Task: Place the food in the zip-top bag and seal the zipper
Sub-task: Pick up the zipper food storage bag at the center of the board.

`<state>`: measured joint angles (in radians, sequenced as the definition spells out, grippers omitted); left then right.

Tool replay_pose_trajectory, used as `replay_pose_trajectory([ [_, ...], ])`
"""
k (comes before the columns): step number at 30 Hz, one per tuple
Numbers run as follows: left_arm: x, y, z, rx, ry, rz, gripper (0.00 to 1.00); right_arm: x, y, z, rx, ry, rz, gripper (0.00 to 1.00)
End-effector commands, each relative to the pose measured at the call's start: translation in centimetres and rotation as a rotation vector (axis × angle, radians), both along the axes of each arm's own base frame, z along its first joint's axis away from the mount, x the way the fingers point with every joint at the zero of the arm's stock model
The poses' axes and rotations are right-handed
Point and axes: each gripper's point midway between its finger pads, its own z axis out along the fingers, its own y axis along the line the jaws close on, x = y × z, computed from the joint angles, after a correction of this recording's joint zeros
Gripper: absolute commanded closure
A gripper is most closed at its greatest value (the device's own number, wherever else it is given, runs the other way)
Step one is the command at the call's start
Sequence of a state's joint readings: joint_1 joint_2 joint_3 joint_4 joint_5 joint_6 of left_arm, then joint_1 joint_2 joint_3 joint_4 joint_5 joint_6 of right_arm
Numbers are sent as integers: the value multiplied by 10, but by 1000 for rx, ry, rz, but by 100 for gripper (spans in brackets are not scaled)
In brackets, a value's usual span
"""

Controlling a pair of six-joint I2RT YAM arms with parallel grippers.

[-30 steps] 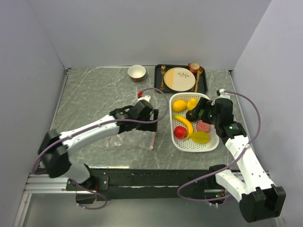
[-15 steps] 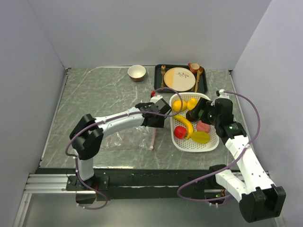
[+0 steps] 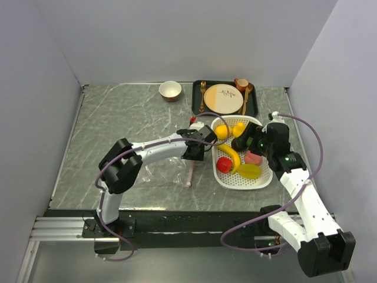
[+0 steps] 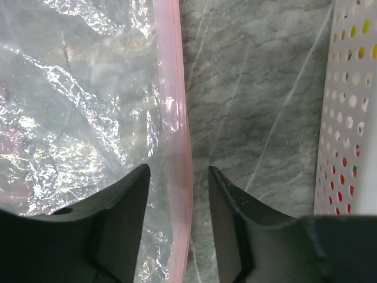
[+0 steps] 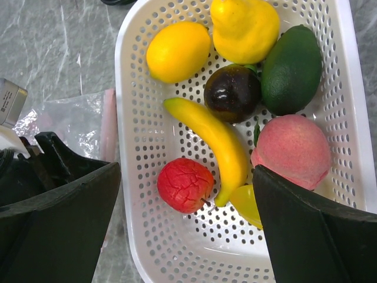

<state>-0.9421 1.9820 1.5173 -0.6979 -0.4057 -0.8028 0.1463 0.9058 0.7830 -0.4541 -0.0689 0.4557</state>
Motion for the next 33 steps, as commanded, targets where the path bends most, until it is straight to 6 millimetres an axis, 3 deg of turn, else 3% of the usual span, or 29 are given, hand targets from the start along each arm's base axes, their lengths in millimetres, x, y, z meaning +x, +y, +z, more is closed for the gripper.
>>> replay_pose_trajectory([
  [1, 10, -6, 4, -12, -24, 22, 51, 4, 1, 7, 9, -28, 0, 0],
  [7, 9, -5, -8, 5, -12, 34, 53, 3, 2, 8, 14, -29, 1, 0],
  [8, 10, -4, -9, 6, -14, 37, 58, 3, 1, 7, 13, -29, 0, 0],
  [15, 10, -2, -1, -6, -32, 45, 67, 2, 2, 7, 14, -27, 2, 0],
  [19, 10, 2, -4, 6, -25, 55, 89, 1, 2, 8, 21, -29, 4, 0],
  [23, 9, 2, -3, -2, -26, 55, 99, 0, 3, 8, 24, -29, 3, 0],
  [29, 7, 7, 5, -5, -37, 62, 99, -1, 4, 7, 30, -24, 10, 0],
  [32, 5, 10, 19, -28, -55, 66, 99, -4, 16, 10, 68, -32, 69, 0],
  [33, 5, 10, 34, -60, -78, 66, 99, -5, 23, 14, 94, -42, 106, 0],
])
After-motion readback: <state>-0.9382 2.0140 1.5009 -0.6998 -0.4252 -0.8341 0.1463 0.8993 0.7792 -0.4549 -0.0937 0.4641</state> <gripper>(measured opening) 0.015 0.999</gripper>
